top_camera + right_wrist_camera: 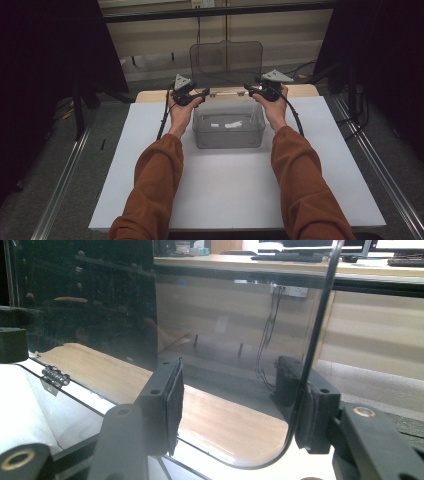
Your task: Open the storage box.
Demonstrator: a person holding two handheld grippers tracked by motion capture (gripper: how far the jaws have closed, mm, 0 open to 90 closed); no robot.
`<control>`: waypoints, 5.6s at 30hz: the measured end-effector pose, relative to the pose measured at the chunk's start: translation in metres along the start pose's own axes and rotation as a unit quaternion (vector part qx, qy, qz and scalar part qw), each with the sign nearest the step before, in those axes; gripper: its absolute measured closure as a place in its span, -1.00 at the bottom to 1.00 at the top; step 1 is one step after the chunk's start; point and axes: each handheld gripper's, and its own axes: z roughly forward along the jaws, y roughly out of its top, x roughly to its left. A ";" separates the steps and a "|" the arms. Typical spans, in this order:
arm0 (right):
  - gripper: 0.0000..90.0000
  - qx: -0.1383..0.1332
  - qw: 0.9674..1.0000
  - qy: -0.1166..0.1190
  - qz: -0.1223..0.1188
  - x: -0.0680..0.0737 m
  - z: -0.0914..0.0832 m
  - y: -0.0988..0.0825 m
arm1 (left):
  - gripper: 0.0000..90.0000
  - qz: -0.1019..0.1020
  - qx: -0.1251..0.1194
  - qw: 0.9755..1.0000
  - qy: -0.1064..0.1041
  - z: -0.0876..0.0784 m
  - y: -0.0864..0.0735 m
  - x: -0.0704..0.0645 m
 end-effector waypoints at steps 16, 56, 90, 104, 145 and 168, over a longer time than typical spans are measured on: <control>-0.09 0.010 1.000 0.004 0.008 -0.002 0.004 -0.006 | -0.23 0.005 0.004 1.000 0.000 0.003 -0.004 0.003; -0.36 0.018 0.995 0.007 0.093 -0.005 0.011 -0.021 | -0.54 -0.028 0.052 0.998 -0.015 0.011 -0.019 0.001; -0.59 0.027 0.998 -0.006 0.064 0.002 0.005 -0.016 | -0.38 -0.044 0.076 0.995 -0.047 0.002 -0.021 -0.002; -0.68 0.017 0.998 -0.005 0.054 0.003 -0.011 -0.010 | -0.49 -0.041 0.078 0.995 -0.039 -0.006 -0.024 -0.006; -0.72 -0.034 0.999 0.026 0.017 0.023 -0.081 -0.008 | -0.71 -0.049 0.040 0.997 -0.047 -0.056 -0.026 -0.033; -0.78 -0.040 0.999 0.034 0.002 0.037 -0.101 -0.009 | -0.83 -0.025 0.000 0.998 -0.062 -0.079 -0.010 -0.040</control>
